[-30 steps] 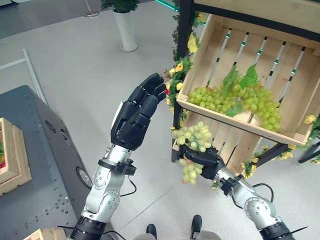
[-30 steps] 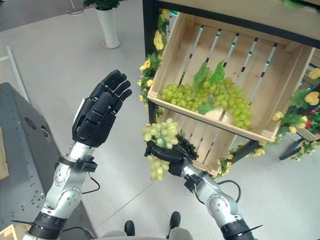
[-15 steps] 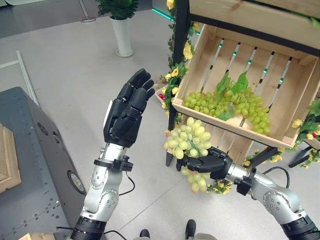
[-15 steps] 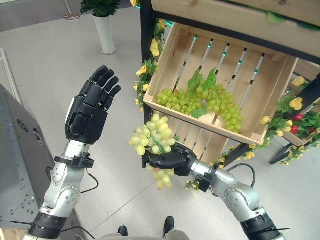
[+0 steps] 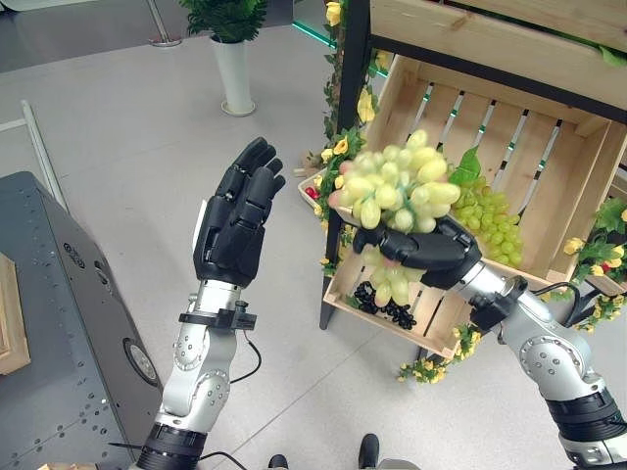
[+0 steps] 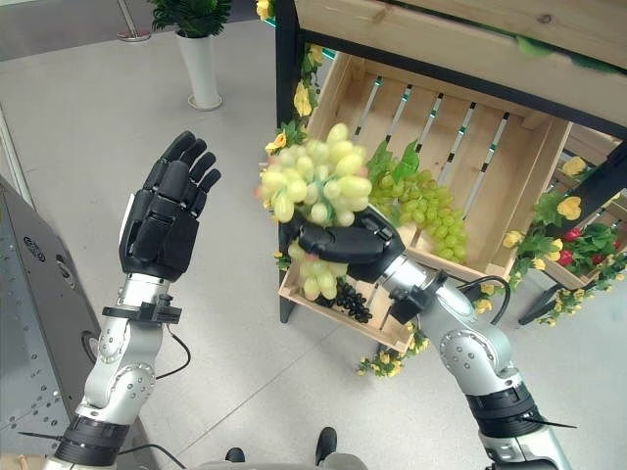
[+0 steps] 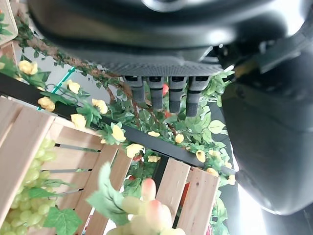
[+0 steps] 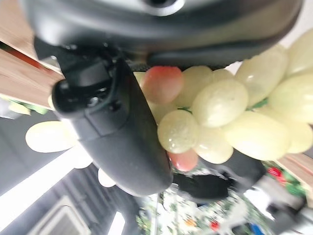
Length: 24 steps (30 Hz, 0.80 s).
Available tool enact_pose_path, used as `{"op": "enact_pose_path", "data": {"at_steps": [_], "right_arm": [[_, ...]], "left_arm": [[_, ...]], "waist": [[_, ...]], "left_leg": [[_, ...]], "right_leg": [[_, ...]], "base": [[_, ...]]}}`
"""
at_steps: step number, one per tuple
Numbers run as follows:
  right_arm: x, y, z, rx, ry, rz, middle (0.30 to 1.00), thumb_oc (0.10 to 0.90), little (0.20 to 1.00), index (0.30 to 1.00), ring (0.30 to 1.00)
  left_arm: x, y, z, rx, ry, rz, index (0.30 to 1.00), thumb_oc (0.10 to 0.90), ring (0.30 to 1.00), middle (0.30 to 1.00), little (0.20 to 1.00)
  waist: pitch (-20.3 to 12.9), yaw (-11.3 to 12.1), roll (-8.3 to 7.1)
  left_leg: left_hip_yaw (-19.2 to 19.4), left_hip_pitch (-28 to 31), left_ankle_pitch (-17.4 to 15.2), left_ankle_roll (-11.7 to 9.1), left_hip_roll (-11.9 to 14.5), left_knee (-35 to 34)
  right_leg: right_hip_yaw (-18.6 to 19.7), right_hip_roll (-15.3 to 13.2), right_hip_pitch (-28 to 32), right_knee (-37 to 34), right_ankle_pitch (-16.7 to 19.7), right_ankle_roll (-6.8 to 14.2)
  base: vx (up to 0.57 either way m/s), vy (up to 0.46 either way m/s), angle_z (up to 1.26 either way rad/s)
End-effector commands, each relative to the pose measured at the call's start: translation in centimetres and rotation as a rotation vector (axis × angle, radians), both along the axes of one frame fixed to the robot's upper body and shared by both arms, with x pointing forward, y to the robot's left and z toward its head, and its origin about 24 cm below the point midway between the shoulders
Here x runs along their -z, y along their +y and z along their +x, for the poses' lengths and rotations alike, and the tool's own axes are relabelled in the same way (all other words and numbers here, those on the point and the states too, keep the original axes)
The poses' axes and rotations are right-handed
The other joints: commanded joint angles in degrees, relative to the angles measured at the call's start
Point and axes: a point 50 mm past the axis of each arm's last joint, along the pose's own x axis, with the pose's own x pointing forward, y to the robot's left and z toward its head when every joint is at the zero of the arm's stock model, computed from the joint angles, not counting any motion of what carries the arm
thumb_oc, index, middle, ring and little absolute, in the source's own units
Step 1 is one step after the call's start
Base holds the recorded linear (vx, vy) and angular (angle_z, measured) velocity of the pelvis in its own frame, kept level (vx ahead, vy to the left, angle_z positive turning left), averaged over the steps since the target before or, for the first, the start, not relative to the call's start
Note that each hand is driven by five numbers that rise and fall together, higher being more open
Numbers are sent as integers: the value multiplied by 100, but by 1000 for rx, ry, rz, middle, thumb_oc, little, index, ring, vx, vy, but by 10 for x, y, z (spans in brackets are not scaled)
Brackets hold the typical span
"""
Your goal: Pick up the fruits from the basket on one side to the basket on the other side
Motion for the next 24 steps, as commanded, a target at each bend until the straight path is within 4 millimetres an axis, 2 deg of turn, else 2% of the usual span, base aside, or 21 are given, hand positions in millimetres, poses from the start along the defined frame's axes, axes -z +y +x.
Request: {"op": "enact_pose_path", "data": {"at_steps": [1, 3, 11, 13, 15, 19, 20, 24], "right_arm": [[-83, -27, 4, 181, -368, 255, 300, 400, 300, 300, 300], [-90, -38, 12, 292, -402, 206, 300, 400, 300, 300, 300], [-99, -62, 26, 555, -434, 58, 300, 400, 300, 300, 300], [-103, -81, 31, 723, -446, -30, 300, 400, 300, 300, 300], [-109, -90, 32, 822, -466, -101, 300, 400, 300, 300, 300], [-124, -116, 36, 1044, -531, -356, 300, 400, 300, 300, 300], [-130, -124, 36, 1117, -571, -482, 300, 400, 300, 300, 300], [-140, -143, 37, 1239, -646, -783, 300, 400, 300, 300, 300]], "left_arm": [[-40, 2, 6, -3, -215, 46, 900, 800, 900, 900, 900], [-40, 2, 8, -6, -216, 47, 900, 800, 900, 900, 900], [-41, 2, 10, -7, -208, 51, 900, 800, 900, 900, 900], [-39, 3, 9, -5, -200, 51, 900, 800, 900, 900, 900], [-38, 2, 8, -5, -195, 54, 900, 800, 900, 900, 900], [-37, 5, 8, -5, -185, 60, 900, 800, 900, 900, 900], [-36, 6, 8, -4, -185, 60, 900, 800, 900, 900, 900], [-38, 6, 5, 5, -189, 64, 900, 800, 900, 900, 900]], "waist": [[-601, 2, 76], [-597, 4, 67], [-613, 12, 49], [-611, 21, 43], [-613, 24, 42], [-621, 62, 8], [-615, 71, 3], [-597, 128, -44]], "left_leg": [[-157, -117, -402, -90, -34, 9], [-151, -134, -371, -88, -38, 9], [-148, -118, -369, -100, -35, 9], [-155, -101, -361, -109, -27, 9], [-169, -79, -398, -122, -23, 9], [-196, -78, -386, -137, -24, 9], [-189, -80, -379, -142, -25, 9], [-227, -106, -335, -143, -25, 9]], "right_leg": [[129, -328, 499, 61, -530, 349], [132, -331, 482, 72, -503, 339], [137, -323, 514, 57, -506, 335], [135, -323, 541, 43, -491, 342], [130, -319, 570, 37, -521, 359], [114, -328, 589, 28, -511, 370], [107, -329, 584, 35, -510, 375], [75, -335, 569, 32, -485, 384]], "base": [[0, 0, 0], [0, 0, 0], [15, -4, -3], [31, -1, 0], [24, 3, 0], [0, 0, 0], [9, 0, 3], [0, 0, 1]]}}
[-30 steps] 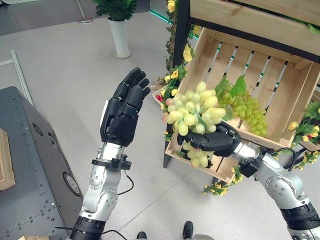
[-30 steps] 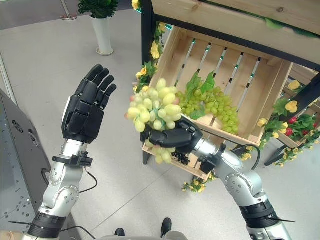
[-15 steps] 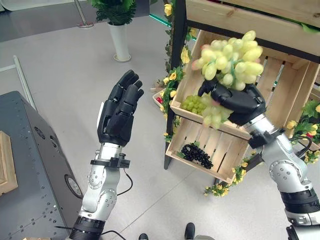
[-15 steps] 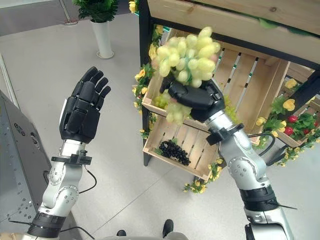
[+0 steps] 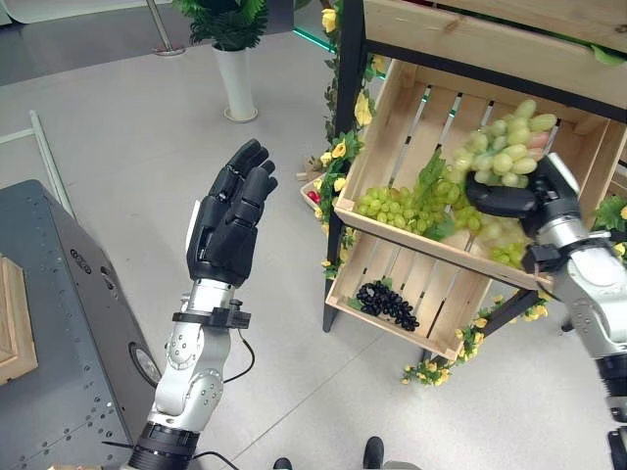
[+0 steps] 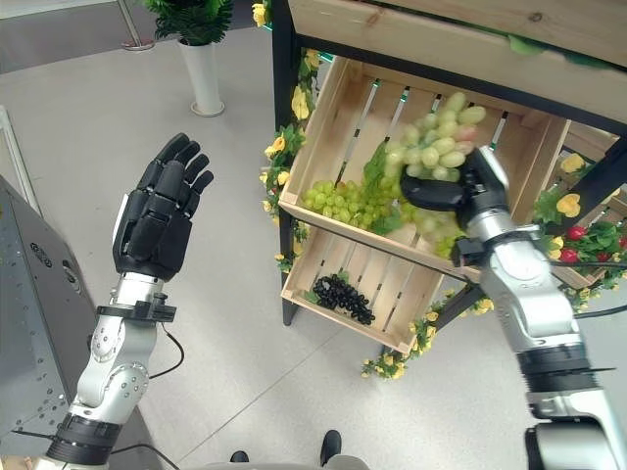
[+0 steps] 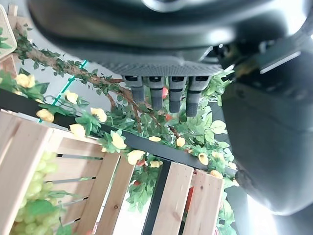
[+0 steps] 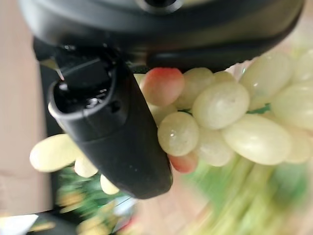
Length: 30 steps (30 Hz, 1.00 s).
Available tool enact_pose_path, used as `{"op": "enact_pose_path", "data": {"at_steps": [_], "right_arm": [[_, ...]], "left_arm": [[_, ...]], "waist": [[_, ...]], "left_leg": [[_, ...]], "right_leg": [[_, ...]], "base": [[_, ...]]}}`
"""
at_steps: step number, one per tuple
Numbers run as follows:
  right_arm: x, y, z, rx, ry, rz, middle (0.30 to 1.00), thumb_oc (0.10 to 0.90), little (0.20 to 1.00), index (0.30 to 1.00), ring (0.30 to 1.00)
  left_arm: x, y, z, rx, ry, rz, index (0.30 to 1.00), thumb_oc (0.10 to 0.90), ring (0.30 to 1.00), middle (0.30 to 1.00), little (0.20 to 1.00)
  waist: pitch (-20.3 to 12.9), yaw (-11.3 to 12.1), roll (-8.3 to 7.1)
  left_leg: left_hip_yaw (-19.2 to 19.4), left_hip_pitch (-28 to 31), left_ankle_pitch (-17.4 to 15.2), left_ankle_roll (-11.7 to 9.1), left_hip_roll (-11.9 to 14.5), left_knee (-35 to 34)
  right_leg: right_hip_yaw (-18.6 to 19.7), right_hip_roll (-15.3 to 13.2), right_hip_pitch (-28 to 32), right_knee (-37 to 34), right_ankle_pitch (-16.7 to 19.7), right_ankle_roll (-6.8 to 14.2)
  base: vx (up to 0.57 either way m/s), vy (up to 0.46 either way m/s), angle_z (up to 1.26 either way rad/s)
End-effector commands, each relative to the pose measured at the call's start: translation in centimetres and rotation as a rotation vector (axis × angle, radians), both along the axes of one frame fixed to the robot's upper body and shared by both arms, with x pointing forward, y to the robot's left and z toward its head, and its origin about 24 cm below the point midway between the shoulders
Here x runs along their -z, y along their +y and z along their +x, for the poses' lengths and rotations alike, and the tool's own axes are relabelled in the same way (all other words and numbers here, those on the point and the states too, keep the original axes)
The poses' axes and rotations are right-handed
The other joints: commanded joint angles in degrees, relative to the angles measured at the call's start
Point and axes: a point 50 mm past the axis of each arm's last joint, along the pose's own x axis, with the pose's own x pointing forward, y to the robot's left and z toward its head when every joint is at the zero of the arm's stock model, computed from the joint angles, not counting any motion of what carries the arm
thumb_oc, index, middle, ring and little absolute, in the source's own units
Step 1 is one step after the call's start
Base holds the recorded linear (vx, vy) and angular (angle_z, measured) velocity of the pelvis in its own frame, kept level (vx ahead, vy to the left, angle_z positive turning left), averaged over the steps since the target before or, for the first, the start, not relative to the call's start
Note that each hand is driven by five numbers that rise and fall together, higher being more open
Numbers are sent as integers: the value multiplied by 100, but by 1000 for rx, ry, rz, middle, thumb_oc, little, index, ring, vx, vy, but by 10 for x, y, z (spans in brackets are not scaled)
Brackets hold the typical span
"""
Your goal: Pick up the fruits from the basket on one side to the basket on the other side
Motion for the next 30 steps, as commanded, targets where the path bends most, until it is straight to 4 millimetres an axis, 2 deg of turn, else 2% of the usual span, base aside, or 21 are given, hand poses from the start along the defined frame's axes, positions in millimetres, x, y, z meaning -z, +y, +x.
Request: {"op": "enact_pose_path", "data": {"at_steps": [1, 8, 13, 17, 20, 21, 22, 23, 28, 30], "right_arm": [[-121, -2, -8, 73, -485, -285, 300, 400, 300, 300, 300], [-113, -17, 5, 204, -347, -533, 300, 400, 300, 300, 300], [-91, -30, 17, 262, -237, -448, 300, 400, 300, 300, 300], [-70, -28, 26, 263, -179, -360, 300, 400, 300, 300, 300], [-63, -27, 28, 255, -166, -320, 300, 400, 300, 300, 300], [-56, -24, 31, 241, -155, -280, 441, 494, 441, 441, 441], [-55, -23, 31, 237, -153, -269, 484, 522, 484, 484, 484], [-50, -19, 33, 221, -147, -230, 900, 800, 900, 900, 900], [-39, -12, 38, 202, -115, -236, 900, 800, 900, 900, 900], [-37, -13, 38, 211, -78, -312, 900, 800, 900, 900, 900]], "left_arm": [[-38, -3, 3, 40, -210, 50, 900, 800, 900, 900, 900], [-38, -8, 3, 86, -204, 50, 900, 800, 900, 900, 900], [-40, -13, 7, 113, -212, 54, 900, 800, 900, 900, 900], [-41, -15, 10, 120, -207, 45, 900, 800, 900, 900, 900], [-40, -16, 11, 125, -206, 42, 900, 800, 900, 900, 900], [-41, -17, 12, 129, -207, 40, 900, 800, 900, 900, 900], [-40, -17, 12, 130, -207, 38, 900, 800, 900, 900, 900], [-40, -18, 13, 132, -207, 33, 900, 800, 900, 900, 900], [-39, -19, 14, 133, -207, 27, 900, 800, 900, 900, 900], [-38, -19, 15, 137, -207, 25, 900, 800, 900, 900, 900]], "waist": [[-537, 84, -157], [-499, 216, -196], [-470, 297, -189], [-461, 339, -157], [-447, 353, -142], [-443, 367, -133], [-440, 369, -129], [-439, 374, -119], [-448, 381, -99], [-457, 380, -95]], "left_leg": [[-276, -140, -303, -144, -25, 9], [-370, -161, -259, -123, -34, 9], [-433, -160, -257, -121, -36, 9], [-479, -149, -250, -126, -36, 9], [-497, -146, -250, -125, -36, 9], [-511, -146, -255, -129, -37, 9], [-514, -144, -258, -130, -37, 9], [-520, -140, -264, -134, -38, 9], [-531, -135, -276, -137, -52, 9], [-534, -135, -282, -143, -55, 9]], "right_leg": [[-21, -340, 564, 33, -487, 386], [-122, -347, 602, 19, -466, 383], [-178, -367, 624, 14, -454, 395], [-212, -381, 647, 14, -453, 388], [-219, -386, 650, 14, -449, 388], [-237, -390, 657, 14, -452, 390], [-241, -392, 661, 14, -454, 390], [-253, -399, 666, 14, -460, 389], [-259, -406, 671, 14, -466, 382], [-262, -409, 671, 14, -466, 387]], "base": [[0, 0, 0], [0, 0, 0], [-9, -13, 3], [-6, -4, 14], [0, 0, 0], [0, 0, 0], [0, 0, 0], [0, 0, 0], [0, 0, 0], [0, 0, 0]]}}
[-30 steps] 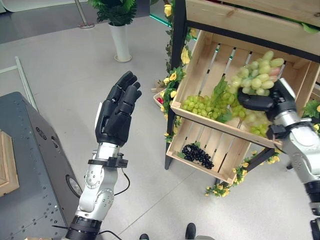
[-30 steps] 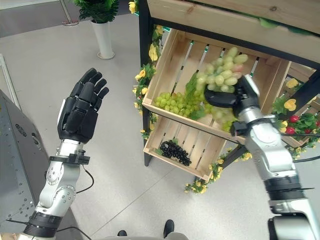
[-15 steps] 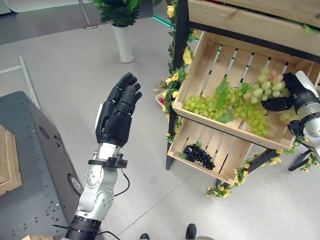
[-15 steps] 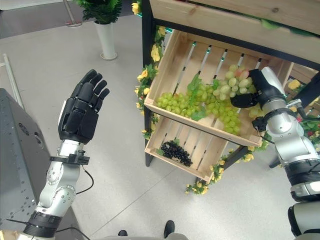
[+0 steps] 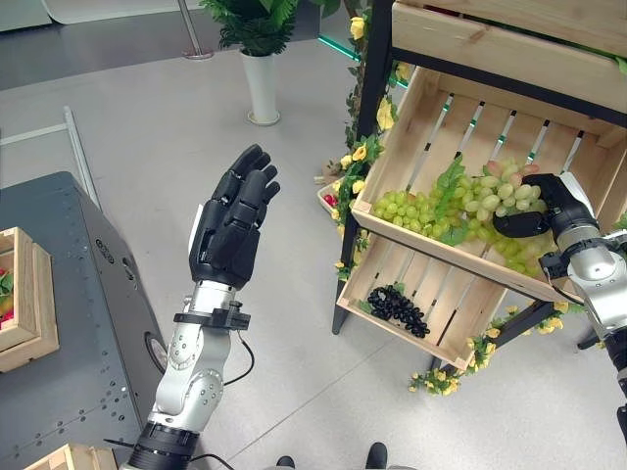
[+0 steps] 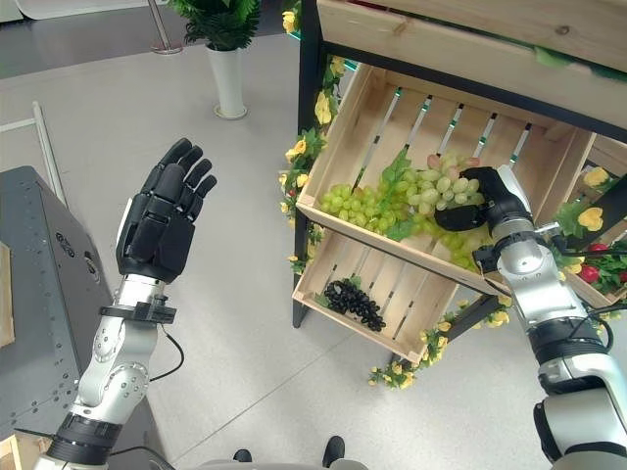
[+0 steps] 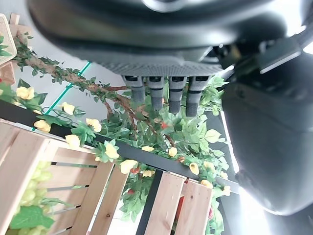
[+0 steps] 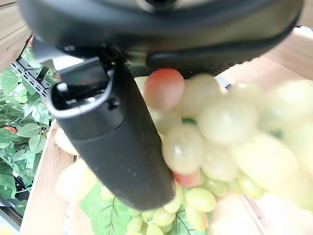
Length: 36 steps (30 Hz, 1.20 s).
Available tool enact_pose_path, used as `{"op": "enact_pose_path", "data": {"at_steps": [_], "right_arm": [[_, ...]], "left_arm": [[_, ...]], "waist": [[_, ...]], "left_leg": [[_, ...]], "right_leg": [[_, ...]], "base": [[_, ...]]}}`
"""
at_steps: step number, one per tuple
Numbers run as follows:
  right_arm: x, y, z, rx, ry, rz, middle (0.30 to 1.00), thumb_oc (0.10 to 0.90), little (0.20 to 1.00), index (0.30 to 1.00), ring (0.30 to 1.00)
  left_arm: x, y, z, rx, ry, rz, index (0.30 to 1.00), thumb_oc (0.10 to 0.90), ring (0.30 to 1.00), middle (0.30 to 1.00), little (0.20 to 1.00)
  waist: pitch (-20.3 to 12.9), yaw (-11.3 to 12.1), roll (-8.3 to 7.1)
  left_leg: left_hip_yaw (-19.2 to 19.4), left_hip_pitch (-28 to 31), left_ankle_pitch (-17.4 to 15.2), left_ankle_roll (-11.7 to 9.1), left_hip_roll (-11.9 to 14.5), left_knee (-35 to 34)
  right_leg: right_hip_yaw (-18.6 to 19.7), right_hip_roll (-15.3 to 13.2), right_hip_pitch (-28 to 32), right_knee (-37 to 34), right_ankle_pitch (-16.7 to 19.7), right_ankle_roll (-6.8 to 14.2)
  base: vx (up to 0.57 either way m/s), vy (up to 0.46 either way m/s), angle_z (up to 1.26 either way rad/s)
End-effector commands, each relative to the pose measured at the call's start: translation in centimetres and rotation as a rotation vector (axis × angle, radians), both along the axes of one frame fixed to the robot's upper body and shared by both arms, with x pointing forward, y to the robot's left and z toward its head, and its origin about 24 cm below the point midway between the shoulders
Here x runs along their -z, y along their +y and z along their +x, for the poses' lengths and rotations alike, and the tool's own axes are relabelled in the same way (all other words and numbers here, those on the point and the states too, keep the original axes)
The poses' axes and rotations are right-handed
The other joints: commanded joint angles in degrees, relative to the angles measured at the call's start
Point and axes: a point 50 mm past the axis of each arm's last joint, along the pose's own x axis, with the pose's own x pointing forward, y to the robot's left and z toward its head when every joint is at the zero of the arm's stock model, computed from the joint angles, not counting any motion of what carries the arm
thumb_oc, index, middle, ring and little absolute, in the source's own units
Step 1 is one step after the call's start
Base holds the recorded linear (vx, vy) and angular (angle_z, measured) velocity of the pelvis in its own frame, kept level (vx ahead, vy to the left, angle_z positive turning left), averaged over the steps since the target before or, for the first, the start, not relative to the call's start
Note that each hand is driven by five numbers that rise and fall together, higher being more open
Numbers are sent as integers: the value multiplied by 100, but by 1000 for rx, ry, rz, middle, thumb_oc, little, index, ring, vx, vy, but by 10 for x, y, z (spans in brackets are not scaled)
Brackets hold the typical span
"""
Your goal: Pick up the fruits from the basket on one side to the basket on the other side
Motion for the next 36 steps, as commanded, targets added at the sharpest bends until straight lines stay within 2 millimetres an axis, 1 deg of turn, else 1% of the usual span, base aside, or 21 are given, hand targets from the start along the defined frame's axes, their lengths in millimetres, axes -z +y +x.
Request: {"op": "enact_pose_path", "data": {"at_steps": [1, 3, 6, 8, 10, 11, 13, 16, 19, 21, 25, 26, 27, 29, 31, 33, 36], "right_arm": [[-72, 4, 14, 20, -215, -134, 900, 800, 900, 900, 900], [-75, 4, 14, 22, -205, -183, 900, 800, 900, 900, 900], [-89, -6, 9, 82, -172, -412, 900, 800, 900, 900, 900], [-93, -10, 7, 106, -143, -477, 900, 800, 900, 900, 900], [-111, -12, 4, 138, -118, -702, 900, 800, 900, 900, 900], [-119, -12, 2, 141, -123, -748, 900, 800, 900, 900, 900], [-135, -5, -2, 150, -143, -867, 900, 800, 900, 900, 900], [-157, 2, -9, 184, -184, -985, 900, 800, 900, 900, 900], [-168, 8, -14, 195, -216, -1036, 900, 800, 900, 900, 900], [-176, 20, -21, 182, -262, -1067, 900, 800, 900, 900, 900], [-181, 31, -29, 149, -300, -1030, 900, 800, 900, 900, 900], [-181, 32, -29, 129, -300, -984, 900, 800, 900, 900, 900], [-176, 34, -28, 55, -274, -803, 900, 800, 900, 900, 900], [-165, 43, -26, -61, -220, -590, 900, 800, 900, 900, 900], [-153, 47, -24, -104, -269, -531, 900, 800, 900, 900, 900], [-150, 51, -23, -154, -299, -454, 900, 800, 900, 900, 900], [-143, 69, -25, -318, -323, -210, 900, 800, 900, 900, 900]], "left_arm": [[-44, -18, 14, 103, -228, 42, 900, 800, 900, 900, 900], [-44, -19, 13, 103, -228, 42, 900, 800, 900, 900, 900], [-43, -18, 12, 106, -230, 48, 900, 800, 900, 900, 900], [-43, -18, 10, 107, -232, 49, 900, 800, 900, 900, 900], [-45, -18, 8, 103, -236, 58, 900, 800, 900, 900, 900], [-46, -17, 7, 101, -236, 59, 900, 800, 900, 900, 900], [-46, -16, 5, 95, -238, 66, 900, 800, 900, 900, 900], [-46, -13, 2, 85, -238, 67, 900, 800, 900, 900, 900], [-48, -11, -1, 83, -239, 67, 900, 800, 900, 900, 900], [-49, -9, -3, 75, -243, 68, 900, 800, 900, 900, 900], [-51, -7, -4, 69, -246, 70, 900, 800, 900, 900, 900], [-51, -6, -4, 69, -246, 71, 900, 800, 900, 900, 900], [-52, -5, -4, 68, -247, 72, 900, 800, 900, 900, 900], [-52, -5, -4, 60, -249, 70, 900, 800, 900, 900, 900], [-52, -3, 1, 58, -244, 72, 900, 800, 900, 900, 900], [-53, -3, 2, 57, -242, 72, 900, 800, 900, 900, 900], [-51, -3, 3, 54, -245, 67, 900, 800, 900, 900, 900]], "waist": [[-473, 133, -129], [-474, 123, -134], [-474, 97, -163], [-472, 89, -172], [-465, 58, -206], [-466, 45, -217], [-466, 9, -243], [-488, -65, -253], [-500, -102, -254], [-506, -165, -253], [-514, -213, -256], [-517, -222, -254], [-520, -228, -260], [-504, -255, -247], [-495, -259, -254], [-499, -255, -251], [-489, -263, -231]], "left_leg": [[-209, -157, -288, -142, -36, 10], [-195, -162, -281, -145, -34, 10], [-167, -174, -269, -149, -41, 10], [-159, -179, -268, -146, -43, 10], [-131, -182, -264, -144, -46, 10], [-119, -188, -260, -142, -47, 10], [-90, -191, -255, -129, -53, 10], [-36, -204, -254, -122, -63, 10], [-14, -213, -255, -116, -65, 10], [21, -227, -260, -107, -72, 10], [57, -224, -272, -91, -76, 10], [57, -226, -275, -91, -76, 10], [56, -234, -272, -93, -77, 10], [71, -230, -274, -98, -84, 10], [67, -200, -294, -108, -82, 10], [49, -193, -301, -106, -79, 10], [34, -191, -310, -111, -84, 10]], "right_leg": [[-99, -356, 541, 39, -453, 393], [-99, -362, 533, 39, -445, 399], [-75, -360, 508, 39, -420, 415], [-70, -365, 499, 39, -409, 424], [-40, -357, 487, 39, -390, 439], [-31, -353, 477, 39, -384, 445], [9, -341, 457, 39, -371, 454], [81, -323, 419, 39, -361, 466], [120, -315, 397, 39, -356, 478], [182, -306, 365, 39, -347, 495], [229, -298, 348, 39, -344, 504], [236, -297, 347, 39, -345, 507], [242, -299, 341, 39, -346, 510], [246, -315, 338, 39, -342, 513], [228, -324, 365, 39, -345, 501], [216, -324, 375, 47, -354, 504], [198, -326, 381, 63, -381, 493]], "base": [[0, 0, 0], [0, 0, 0], [-11, -2, 0], [0, 0, 0], [0, 0, 0], [0, 0, 0], [0, 0, 0], [-13, 9, -4], [-9, 6, -3], [-14, 4, -2], [-16, -1, -9], [-17, -2, -9], [-20, -1, -6], [-12, 2, -3], [0, 0, 0], [0, 0, 0], [0, 0, 0]]}}
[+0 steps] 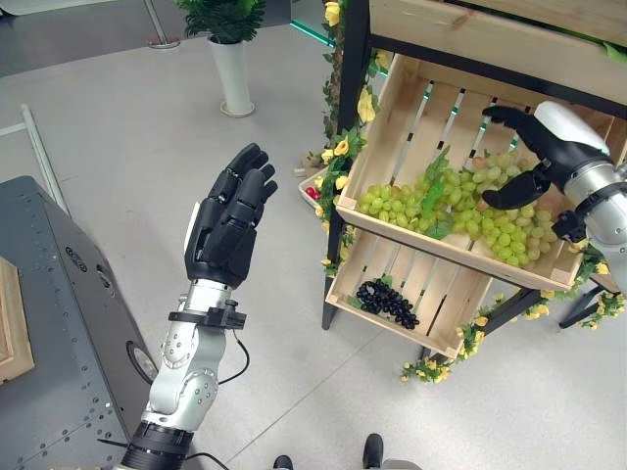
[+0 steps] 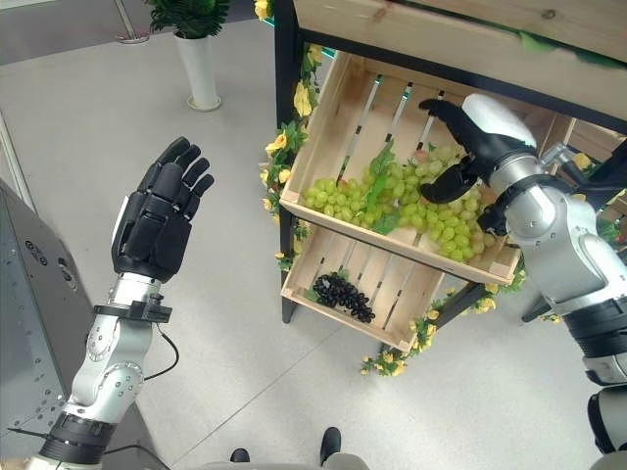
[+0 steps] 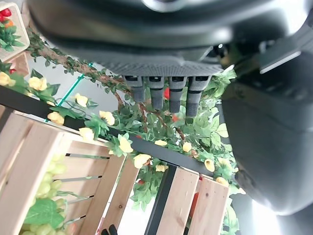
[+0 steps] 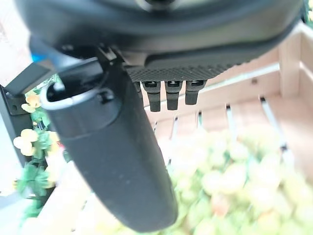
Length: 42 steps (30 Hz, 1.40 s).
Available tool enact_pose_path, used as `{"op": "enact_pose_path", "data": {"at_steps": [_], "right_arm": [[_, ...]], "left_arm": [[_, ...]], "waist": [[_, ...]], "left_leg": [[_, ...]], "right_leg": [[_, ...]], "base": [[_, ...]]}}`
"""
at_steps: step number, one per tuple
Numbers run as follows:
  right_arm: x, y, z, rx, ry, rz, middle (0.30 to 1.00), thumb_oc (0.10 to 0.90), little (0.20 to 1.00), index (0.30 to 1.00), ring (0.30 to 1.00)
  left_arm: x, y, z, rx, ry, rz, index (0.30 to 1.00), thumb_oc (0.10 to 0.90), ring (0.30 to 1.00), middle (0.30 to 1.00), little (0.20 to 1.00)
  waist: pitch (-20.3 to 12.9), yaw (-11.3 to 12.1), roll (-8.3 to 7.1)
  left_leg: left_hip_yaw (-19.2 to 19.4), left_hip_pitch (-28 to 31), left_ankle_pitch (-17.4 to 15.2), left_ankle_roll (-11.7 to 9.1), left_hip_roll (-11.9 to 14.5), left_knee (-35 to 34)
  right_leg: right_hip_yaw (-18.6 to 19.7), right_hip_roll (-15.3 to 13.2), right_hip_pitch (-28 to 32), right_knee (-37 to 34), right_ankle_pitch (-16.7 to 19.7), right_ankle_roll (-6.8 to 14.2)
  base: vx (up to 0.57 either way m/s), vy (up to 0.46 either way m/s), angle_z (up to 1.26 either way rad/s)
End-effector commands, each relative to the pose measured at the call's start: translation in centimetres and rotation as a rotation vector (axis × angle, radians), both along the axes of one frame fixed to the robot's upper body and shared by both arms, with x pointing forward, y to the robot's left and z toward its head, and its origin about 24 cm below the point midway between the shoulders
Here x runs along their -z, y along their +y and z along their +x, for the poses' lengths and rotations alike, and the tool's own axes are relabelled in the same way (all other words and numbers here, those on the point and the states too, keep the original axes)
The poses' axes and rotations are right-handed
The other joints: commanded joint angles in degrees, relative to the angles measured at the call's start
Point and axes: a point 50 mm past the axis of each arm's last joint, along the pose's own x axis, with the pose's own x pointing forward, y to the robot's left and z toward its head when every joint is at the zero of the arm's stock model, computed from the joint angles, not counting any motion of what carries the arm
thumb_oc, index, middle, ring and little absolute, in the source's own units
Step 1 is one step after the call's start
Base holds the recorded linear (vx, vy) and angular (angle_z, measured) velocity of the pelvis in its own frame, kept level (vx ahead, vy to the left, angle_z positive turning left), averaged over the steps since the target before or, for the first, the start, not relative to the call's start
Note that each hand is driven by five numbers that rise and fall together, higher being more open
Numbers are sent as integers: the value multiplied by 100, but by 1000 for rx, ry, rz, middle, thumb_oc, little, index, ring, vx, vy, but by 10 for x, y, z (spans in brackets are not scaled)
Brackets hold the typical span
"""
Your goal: Pick up the fruits from the basket on one side to the basket on the other side
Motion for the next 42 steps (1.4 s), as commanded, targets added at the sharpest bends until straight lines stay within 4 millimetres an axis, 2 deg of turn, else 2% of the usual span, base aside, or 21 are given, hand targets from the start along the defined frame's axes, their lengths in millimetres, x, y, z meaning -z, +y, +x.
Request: {"op": "enact_pose_path", "data": {"at_steps": [1, 3, 5, 6, 9, 12, 14, 15, 18, 19, 22, 25, 29, 34, 37, 42], "right_arm": [[-49, 14, -10, -162, -216, 251, 900, 800, 900, 900, 900], [-41, 18, -11, -200, -197, 306, 900, 800, 900, 900, 900], [-20, 41, -16, -362, -135, 457, 900, 800, 900, 900, 900], [-19, 42, -16, -368, -130, 462, 900, 800, 900, 900, 900], [-1, 64, -18, -494, -43, 649, 900, 800, 900, 900, 900], [9, 73, -21, -556, -7, 748, 900, 800, 900, 900, 900], [9, 83, -29, -675, -13, 876, 900, 800, 900, 900, 900], [4, 92, -37, -799, -43, 948, 900, 800, 900, 900, 900], [-2, 100, -47, -937, -84, 1081, 900, 800, 900, 900, 900], [-3, 103, -50, -1012, -91, 1181, 900, 800, 900, 900, 900], [4, 116, -57, -1142, -56, 1337, 900, 800, 900, 900, 900], [15, 131, -69, -1254, -1, 1381, 900, 800, 900, 900, 900], [32, 140, -80, -1353, 81, 1347, 900, 800, 900, 900, 900], [55, 144, -79, -1350, 197, 1342, 900, 800, 900, 900, 900], [90, 148, -79, -1253, 389, 1276, 900, 800, 900, 900, 900], [155, 150, -85, -1041, 681, 1313, 900, 800, 900, 900, 900]], "left_arm": [[-48, -9, 4, 63, -252, 38, 900, 800, 900, 900, 900], [-47, -9, 4, 63, -251, 37, 900, 800, 900, 900, 900], [-48, -12, 5, 53, -252, 29, 900, 800, 900, 900, 900], [-47, -12, 5, 53, -251, 28, 900, 800, 900, 900, 900], [-45, -17, 8, 43, -248, 21, 900, 800, 900, 900, 900], [-45, -19, 8, 41, -246, 15, 900, 800, 900, 900, 900], [-44, -20, 7, 37, -242, 7, 900, 800, 900, 900, 900], [-42, -21, 6, 36, -238, 3, 900, 800, 900, 900, 900], [-40, -21, 6, 39, -233, -3, 900, 800, 900, 900, 900], [-37, -21, 6, 43, -229, -8, 900, 800, 900, 900, 900], [-37, -22, 5, 46, -224, -23, 900, 800, 900, 900, 900], [-37, -25, 2, 48, -211, -28, 900, 800, 900, 900, 900], [-33, -28, -1, 65, -197, -13, 900, 800, 900, 900, 900], [-28, -25, -4, 83, -191, 8, 900, 800, 900, 900, 900], [-24, -21, -8, 72, -178, 14, 900, 800, 900, 900, 900], [-11, -12, -17, 51, -141, 37, 900, 800, 900, 900, 900]], "waist": [[-497, 46, -114], [-499, 52, -111], [-516, 60, -72], [-516, 59, -68], [-523, 68, -36], [-531, 78, -17], [-535, 92, 5], [-545, 109, 25], [-560, 145, 52], [-573, 175, 69], [-604, 228, 107], [-612, 282, 163], [-606, 347, 203], [-565, 417, 239], [-538, 459, 283], [-467, 633, 288]], "left_leg": [[-149, -119, -275, -175, -12, 10], [-165, -114, -286, -174, -16, 10], [-188, -146, -276, -165, -28, 10], [-194, -120, -311, -169, -25, 10], [-201, -136, -297, -166, -34, 10], [-214, -128, -304, -164, -41, 10], [-233, -122, -312, -161, -54, 10], [-247, -119, -322, -155, -69, 10], [-274, -131, -331, -152, -89, 10], [-295, -142, -342, -151, -108, 10], [-314, -156, -360, -128, -154, 10], [-351, -159, -391, -68, -221, 10], [-415, -217, -380, 19, -322, 10], [-565, -260, -394, 131, -473, 10], [-688, -294, -385, 213, -587, 10], [-873, -397, -295, 290, -610, 10]], "right_leg": [[6, -306, 548, 44, -416, 432], [3, -308, 554, 44, -424, 427], [-2, -326, 538, 37, -424, 407], [-7, -324, 567, 35, -454, 416], [-23, -343, 551, 46, -445, 402], [-45, -358, 566, 48, -456, 407], [-65, -368, 579, 51, -467, 404], [-77, -375, 591, 51, -478, 404], [-109, -394, 601, 57, -492, 406], [-143, -414, 612, 51, -497, 416], [-201, -464, 593, 80, -499, 441], [-250, -540, 578, 147, -533, 483], [-311, -665, 495, 262, -517, 565], [-311, -817, 335, 473, -502, 680], [-225, -885, 215, 621, -470, 700], [-296, -808, 6, 1262, -593, 640]], "base": [[0, 0, 0], [0, 0, 0], [0, 0, 0], [0, 0, 0], [0, 0, 0], [5, 12, 0], [23, 51, 3], [25, 54, 5], [13, 51, 6], [11, 59, 5], [12, 85, 6], [28, 104, 9], [19, 125, 13], [10, 139, 15], [29, 152, 10], [2, 40, 18]]}}
